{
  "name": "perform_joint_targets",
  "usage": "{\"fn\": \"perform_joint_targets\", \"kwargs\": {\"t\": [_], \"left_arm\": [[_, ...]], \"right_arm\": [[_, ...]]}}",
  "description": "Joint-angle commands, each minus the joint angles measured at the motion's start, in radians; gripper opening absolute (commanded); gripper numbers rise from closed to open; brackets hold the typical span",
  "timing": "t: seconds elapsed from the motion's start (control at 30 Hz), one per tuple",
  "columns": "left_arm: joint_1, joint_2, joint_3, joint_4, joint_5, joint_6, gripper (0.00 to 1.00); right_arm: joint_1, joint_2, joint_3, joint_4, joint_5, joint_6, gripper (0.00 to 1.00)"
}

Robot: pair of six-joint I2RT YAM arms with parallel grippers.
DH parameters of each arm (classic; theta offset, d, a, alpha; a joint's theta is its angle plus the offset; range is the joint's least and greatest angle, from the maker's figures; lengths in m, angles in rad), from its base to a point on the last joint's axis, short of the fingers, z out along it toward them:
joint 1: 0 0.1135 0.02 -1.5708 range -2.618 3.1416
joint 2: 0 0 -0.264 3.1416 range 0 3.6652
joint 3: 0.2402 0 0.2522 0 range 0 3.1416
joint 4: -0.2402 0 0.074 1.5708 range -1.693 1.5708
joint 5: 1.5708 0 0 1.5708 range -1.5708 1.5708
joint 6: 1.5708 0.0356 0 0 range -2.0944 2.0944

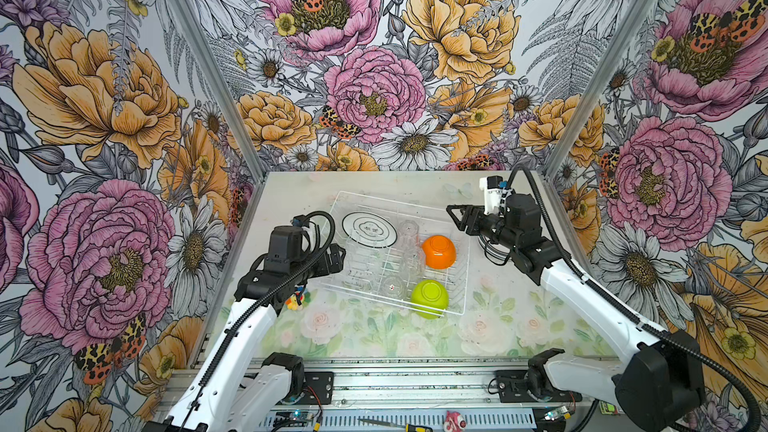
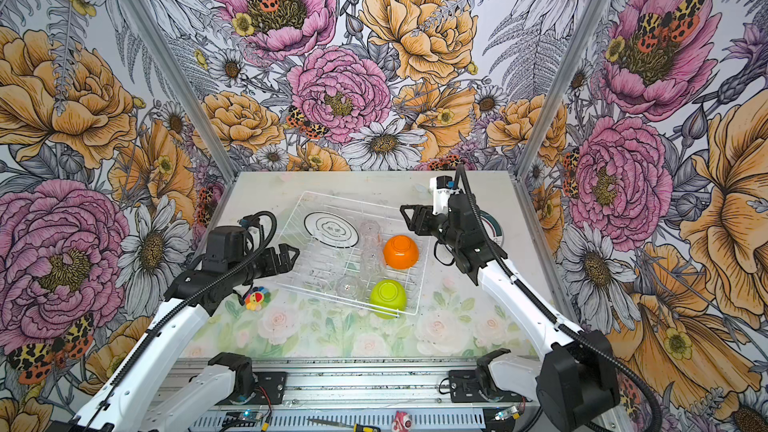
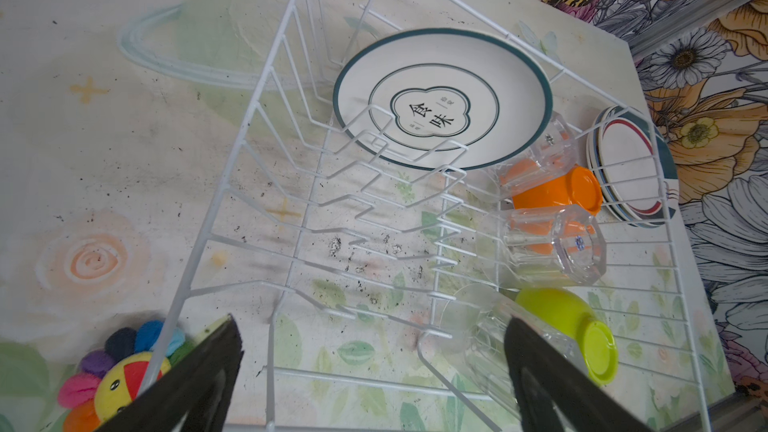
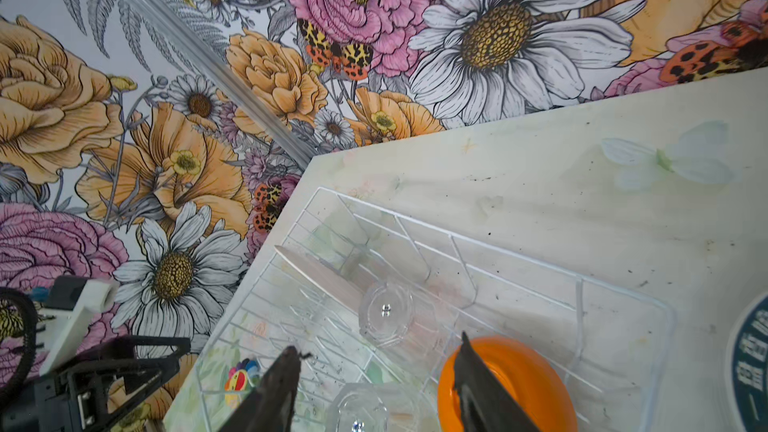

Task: Unload the mixed dishes from the dish rack
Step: 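Swing the right gripper back over the rack toward the green-rimmed logo plate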

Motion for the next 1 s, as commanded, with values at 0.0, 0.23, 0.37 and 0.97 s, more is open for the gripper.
{"fn": "perform_joint_targets", "kwargs": {"t": [0.0, 0.23, 0.37, 0.97], "left_arm": [[0.004, -0.013, 0.044, 0.022, -0.03, -0.041, 0.99], [-0.019, 0.086, 0.123, 0.021, -0.09, -0.107, 0.99], [-0.034, 0.154, 0.18, 0.018, -0.126, -0.126, 0.99], [-0.248, 0.386, 0.374, -0.018, -0.176, -0.075, 0.99]], "right_arm": [[0.045, 0.05, 0.06, -0.04, -0.03, -0.124, 0.61], [0.082, 0.155, 0.156, -0.029, -0.036, -0.201, 0.63], [0.087, 0.218, 0.212, -0.016, -0.066, -0.22, 0.62], [0.102, 0.177, 0.189, -0.05, -0.163, -0.298, 0.7]]}}
